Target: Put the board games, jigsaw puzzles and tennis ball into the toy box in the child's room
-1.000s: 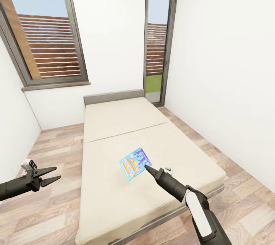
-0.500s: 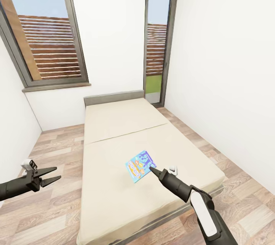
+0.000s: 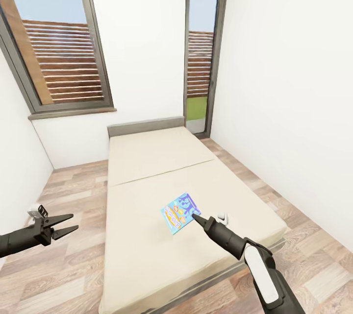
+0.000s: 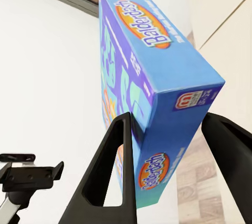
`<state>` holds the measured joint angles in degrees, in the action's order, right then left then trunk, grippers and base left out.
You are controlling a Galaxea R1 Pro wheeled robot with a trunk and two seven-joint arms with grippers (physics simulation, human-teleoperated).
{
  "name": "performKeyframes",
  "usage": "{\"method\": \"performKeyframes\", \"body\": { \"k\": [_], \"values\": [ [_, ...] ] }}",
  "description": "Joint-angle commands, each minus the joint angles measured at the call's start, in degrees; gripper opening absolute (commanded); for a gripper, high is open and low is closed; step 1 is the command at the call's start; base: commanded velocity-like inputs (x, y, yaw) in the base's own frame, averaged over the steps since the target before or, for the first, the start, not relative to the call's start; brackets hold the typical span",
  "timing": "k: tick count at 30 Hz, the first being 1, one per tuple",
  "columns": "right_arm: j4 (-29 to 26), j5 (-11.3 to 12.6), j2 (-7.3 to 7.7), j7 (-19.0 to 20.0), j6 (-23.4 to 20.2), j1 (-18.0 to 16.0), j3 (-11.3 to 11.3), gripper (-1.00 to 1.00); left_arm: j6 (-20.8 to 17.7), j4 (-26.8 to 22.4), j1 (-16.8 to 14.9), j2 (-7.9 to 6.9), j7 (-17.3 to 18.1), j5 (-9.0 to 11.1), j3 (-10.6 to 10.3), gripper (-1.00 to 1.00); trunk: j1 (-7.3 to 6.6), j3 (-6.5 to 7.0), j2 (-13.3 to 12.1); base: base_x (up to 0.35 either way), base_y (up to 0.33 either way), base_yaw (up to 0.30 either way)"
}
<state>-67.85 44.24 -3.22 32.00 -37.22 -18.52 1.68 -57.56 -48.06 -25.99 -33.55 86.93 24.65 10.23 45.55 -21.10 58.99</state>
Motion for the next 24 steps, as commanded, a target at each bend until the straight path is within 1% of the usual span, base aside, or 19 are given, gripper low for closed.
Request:
{"method": "performKeyframes", "body": {
  "k": [1,10,24],
  "values": [
    [0.0,0.07,-0.08,0.08,-0.4,-0.04,0.17,-1.0,-0.61,-0.01,-0.02,-0.02,0.17,0.04,-0.02,1.0,-0.22,0.13,-0.37,0.0,0.0,-0.179],
    [0.07,0.22,-0.03,0.08,-0.4,-0.04,0.17,-1.0,-0.59,-0.01,-0.01,-0.02,0.17,0.04,-0.03,1.0,-2.2,1.97,-3.98,0.0,0.0,-0.252],
    [0.09,-0.29,-0.12,0.03,-0.28,-0.05,0.17,-1.0,-0.39,-0.01,-0.01,0.17,0.04,-0.01,-0.03,1.0,-5.27,4.85,-9.6,0.0,0.0,-0.273]
  ]
}}
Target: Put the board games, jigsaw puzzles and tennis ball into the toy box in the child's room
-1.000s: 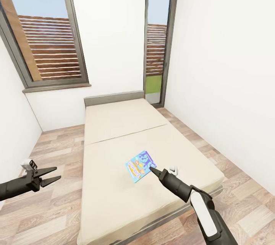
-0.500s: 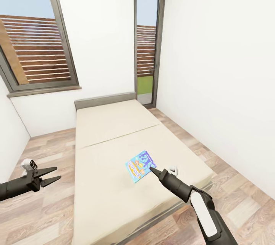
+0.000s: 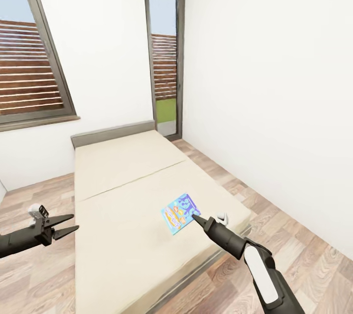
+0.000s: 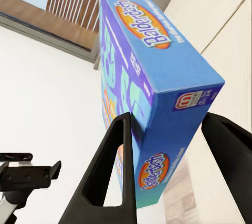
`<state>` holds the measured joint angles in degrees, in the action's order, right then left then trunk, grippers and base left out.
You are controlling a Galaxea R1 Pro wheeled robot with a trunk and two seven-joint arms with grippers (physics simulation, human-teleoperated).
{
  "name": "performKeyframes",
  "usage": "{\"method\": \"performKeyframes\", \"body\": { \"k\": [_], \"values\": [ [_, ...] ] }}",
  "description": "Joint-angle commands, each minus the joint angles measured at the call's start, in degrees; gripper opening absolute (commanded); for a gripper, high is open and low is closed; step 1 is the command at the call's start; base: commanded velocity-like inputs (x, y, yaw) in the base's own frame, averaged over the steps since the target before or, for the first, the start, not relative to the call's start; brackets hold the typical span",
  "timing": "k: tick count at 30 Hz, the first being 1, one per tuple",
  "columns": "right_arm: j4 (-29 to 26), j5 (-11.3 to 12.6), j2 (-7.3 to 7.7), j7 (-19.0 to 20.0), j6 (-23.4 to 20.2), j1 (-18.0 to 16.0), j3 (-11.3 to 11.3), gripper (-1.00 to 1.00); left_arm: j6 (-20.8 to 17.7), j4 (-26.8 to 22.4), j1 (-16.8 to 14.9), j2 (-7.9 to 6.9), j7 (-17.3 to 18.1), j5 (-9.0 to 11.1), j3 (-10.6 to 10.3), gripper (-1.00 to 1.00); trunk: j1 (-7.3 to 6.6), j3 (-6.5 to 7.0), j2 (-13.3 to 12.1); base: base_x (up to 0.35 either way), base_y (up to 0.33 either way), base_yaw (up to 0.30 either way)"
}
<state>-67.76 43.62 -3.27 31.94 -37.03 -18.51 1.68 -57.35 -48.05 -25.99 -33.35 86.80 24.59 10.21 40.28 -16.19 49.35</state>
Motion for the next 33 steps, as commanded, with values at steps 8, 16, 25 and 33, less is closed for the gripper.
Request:
{"method": "performKeyframes", "body": {
  "k": [8,16,25,33],
  "values": [
    [0.09,0.35,-0.07,0.07,-0.42,-0.07,0.17,-1.0,-0.57,-0.02,0.0,0.16,0.13,0.01,-0.01,1.0,-1.76,1.58,-3.17,0.0,0.0,-0.274],
    [0.09,0.33,-0.07,0.05,-0.41,-0.05,0.17,-1.0,-0.53,-0.02,-0.02,0.58,0.07,0.0,-0.01,1.0,-3.51,3.22,-6.38,0.0,0.0,-0.273],
    [0.5,0.33,-0.07,0.05,-0.4,-0.06,0.23,-1.0,-0.56,-0.02,-0.01,0.89,0.04,-0.04,-0.01,1.0,-5.49,5.07,-9.99,0.0,0.0,-0.273],
    [0.89,0.33,-0.07,0.05,0.4,-0.06,0.23,-1.0,-0.5,-0.02,-0.03,1.07,0.04,-0.05,-0.02,1.0,-7.25,6.72,-13.19,0.0,0.0,-0.273]
  ]
}}
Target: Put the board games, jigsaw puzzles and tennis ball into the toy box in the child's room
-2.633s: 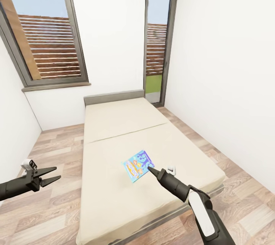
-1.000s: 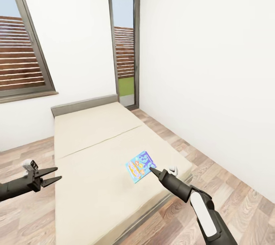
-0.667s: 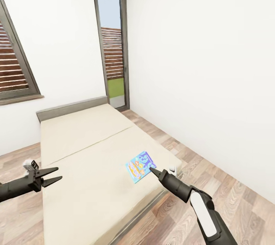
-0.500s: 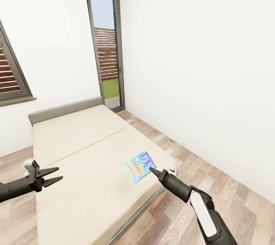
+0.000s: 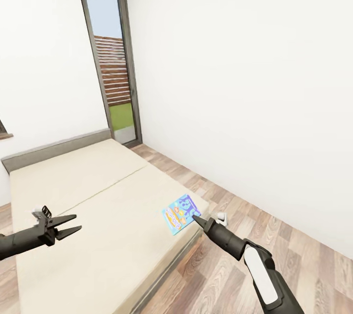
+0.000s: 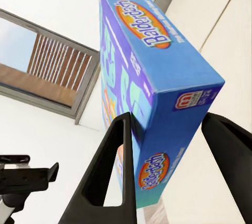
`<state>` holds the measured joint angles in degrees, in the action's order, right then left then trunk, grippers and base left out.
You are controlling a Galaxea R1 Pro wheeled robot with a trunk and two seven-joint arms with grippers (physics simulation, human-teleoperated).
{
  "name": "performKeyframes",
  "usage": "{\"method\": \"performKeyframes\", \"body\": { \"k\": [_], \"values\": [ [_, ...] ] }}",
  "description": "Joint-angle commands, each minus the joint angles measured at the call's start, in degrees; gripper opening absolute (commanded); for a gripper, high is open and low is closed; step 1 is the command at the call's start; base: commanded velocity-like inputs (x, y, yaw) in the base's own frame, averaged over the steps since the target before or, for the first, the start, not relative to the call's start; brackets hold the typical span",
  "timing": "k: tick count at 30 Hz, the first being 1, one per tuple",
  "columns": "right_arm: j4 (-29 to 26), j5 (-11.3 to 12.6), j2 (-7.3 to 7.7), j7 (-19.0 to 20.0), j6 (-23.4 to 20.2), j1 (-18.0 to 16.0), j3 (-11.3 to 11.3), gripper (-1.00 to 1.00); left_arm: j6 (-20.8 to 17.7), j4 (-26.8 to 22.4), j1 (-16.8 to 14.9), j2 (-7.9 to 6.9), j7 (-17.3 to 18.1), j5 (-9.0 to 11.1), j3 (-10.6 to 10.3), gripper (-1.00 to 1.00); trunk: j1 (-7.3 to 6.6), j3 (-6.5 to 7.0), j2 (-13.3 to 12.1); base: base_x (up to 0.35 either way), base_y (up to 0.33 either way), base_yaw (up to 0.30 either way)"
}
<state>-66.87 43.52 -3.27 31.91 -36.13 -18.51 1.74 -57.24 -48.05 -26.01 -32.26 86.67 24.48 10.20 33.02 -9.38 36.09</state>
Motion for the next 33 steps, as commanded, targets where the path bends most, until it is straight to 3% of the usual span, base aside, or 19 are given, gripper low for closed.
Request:
{"method": "performKeyframes", "body": {
  "k": [1,11,25,33],
  "values": [
    [0.09,0.41,-0.07,0.09,-0.49,-0.05,0.18,-1.0,-0.6,-0.02,-0.01,-0.02,0.17,0.07,-0.01,1.0,-0.21,0.12,-0.33,0.0,0.0,-0.273],
    [0.33,0.34,-0.07,0.09,-0.42,-0.06,0.19,-1.0,-0.59,-0.04,0.0,0.46,0.09,0.06,-0.07,1.0,-2.4,2.16,-4.34,0.0,0.0,-0.267],
    [0.34,0.47,-0.05,0.09,-0.35,-0.11,0.19,-1.0,-0.59,-0.1,-0.01,0.7,0.08,0.04,-0.09,1.0,-5.48,4.71,-9.96,0.0,0.0,-0.031],
    [0.41,0.51,-0.07,-0.08,-0.42,-0.08,0.27,-1.0,-0.59,-0.11,0.01,0.79,0.03,0.04,-0.09,1.0,-7.24,6.14,-13.17,0.0,0.0,-0.2]
  ]
}}
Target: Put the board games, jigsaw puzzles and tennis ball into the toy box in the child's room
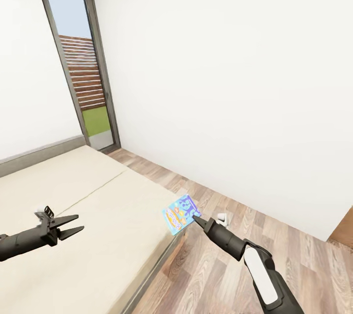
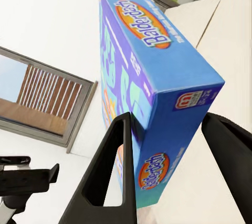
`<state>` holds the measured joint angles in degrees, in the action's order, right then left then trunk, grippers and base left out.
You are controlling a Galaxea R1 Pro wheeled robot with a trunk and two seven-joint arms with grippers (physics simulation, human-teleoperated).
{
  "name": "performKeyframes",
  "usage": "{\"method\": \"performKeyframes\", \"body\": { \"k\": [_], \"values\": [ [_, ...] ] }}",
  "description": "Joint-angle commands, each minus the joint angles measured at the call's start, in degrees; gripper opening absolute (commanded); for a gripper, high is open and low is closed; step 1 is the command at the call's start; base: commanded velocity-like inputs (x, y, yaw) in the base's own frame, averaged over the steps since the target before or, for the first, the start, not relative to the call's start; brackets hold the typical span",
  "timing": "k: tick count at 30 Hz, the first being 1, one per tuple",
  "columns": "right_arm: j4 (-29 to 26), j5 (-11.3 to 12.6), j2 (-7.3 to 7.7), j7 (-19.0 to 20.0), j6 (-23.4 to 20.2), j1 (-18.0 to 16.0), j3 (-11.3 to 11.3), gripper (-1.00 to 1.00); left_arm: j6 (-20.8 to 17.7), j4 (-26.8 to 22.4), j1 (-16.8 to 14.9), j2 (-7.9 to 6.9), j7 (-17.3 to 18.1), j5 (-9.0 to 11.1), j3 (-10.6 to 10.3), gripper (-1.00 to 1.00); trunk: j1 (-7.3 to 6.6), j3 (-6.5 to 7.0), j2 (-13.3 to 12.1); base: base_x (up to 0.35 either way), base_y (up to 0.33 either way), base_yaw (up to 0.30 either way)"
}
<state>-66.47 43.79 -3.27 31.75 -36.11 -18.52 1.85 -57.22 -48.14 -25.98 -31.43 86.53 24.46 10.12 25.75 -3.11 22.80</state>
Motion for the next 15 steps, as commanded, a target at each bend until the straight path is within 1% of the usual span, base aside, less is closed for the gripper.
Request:
{"method": "performKeyframes", "body": {
  "k": [1,15],
  "values": [
    [0.01,0.24,-0.07,0.07,-0.45,-0.08,0.17,-1.0,-0.59,-0.02,-0.01,0.0,0.19,0.06,-0.01,1.0,0.03,-0.13,0.11,0.0,0.0,-0.255],
    [0.09,0.18,-0.08,-0.26,-0.39,-0.07,0.15,-1.0,-0.52,-0.02,-0.04,0.27,0.16,0.06,-0.02,1.0,0.03,-0.13,0.11,0.0,0.0,-0.26]
  ]
}}
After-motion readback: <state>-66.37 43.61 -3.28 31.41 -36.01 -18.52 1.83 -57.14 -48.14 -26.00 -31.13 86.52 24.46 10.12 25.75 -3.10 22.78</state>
